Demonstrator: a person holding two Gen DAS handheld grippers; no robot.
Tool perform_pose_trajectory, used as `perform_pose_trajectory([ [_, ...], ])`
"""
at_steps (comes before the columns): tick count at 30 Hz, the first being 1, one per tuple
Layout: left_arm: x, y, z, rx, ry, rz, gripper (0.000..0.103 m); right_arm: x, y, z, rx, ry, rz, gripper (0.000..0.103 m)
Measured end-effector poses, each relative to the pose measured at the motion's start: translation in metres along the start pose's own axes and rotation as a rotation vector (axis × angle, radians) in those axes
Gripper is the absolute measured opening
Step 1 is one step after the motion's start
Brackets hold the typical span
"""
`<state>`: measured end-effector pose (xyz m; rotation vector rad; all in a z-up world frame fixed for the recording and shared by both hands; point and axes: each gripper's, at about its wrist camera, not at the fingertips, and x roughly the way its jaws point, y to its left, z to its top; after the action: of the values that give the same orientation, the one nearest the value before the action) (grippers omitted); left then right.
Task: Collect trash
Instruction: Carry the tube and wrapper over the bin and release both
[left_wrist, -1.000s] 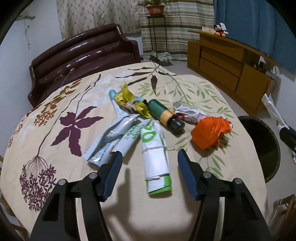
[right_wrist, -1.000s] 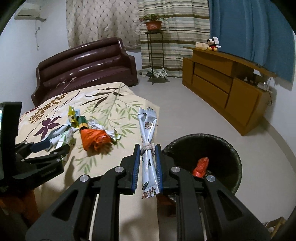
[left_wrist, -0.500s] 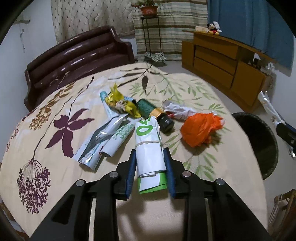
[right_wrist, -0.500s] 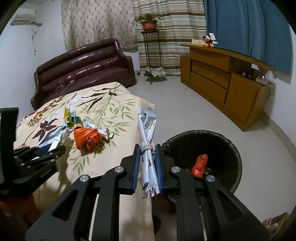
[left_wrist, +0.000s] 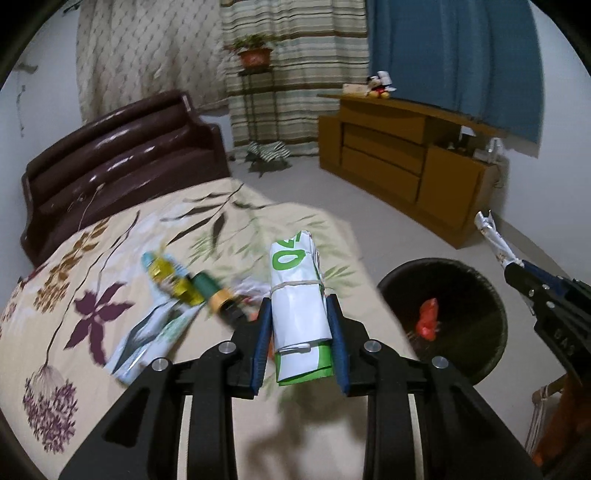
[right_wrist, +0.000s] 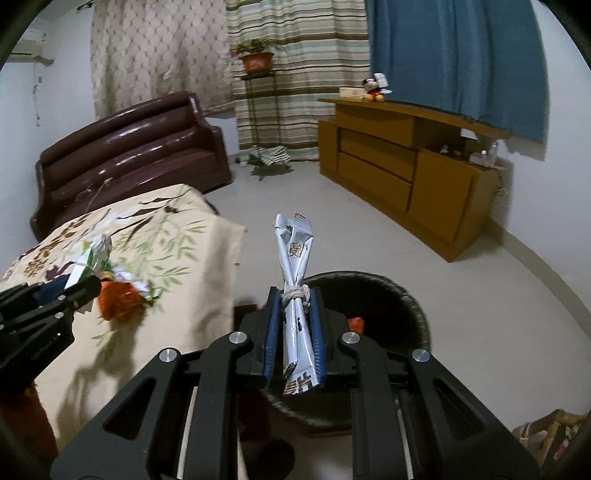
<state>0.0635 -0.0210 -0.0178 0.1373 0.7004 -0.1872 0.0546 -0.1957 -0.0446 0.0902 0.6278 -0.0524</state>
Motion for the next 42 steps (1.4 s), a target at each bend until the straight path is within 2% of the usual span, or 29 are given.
perform_pose_trajectory([
  [10, 0.026, -0.052, 0.022, 0.055, -0.019, -0.066, 0.030, 0.006, -0.031, -0.002, 0.036, -0.008, -0.077, 0.016],
  [32, 0.072, -0.110, 0.034, 0.154, 0.035, -0.079, 0.031, 0.038, -0.072, -0.001, 0.099, 0.016, -0.108, 0.018],
  [33, 0.073, -0.111, 0.034, 0.158, 0.035, -0.076, 0.034, 0.041, -0.073, -0.001, 0.099, 0.018, -0.107, 0.018],
  [35, 0.073, -0.112, 0.034, 0.161, 0.029, -0.070, 0.058, 0.044, -0.075, -0.001, 0.102, 0.022, -0.112, 0.025],
  [36, 0.072, -0.112, 0.034, 0.158, 0.023, -0.068, 0.063, 0.045, -0.076, 0.000, 0.103, 0.024, -0.112, 0.026],
  [42, 0.071, -0.107, 0.033, 0.145, 0.023, -0.062, 0.065, 0.043, -0.079, -0.003, 0.112, 0.020, -0.120, 0.026],
])
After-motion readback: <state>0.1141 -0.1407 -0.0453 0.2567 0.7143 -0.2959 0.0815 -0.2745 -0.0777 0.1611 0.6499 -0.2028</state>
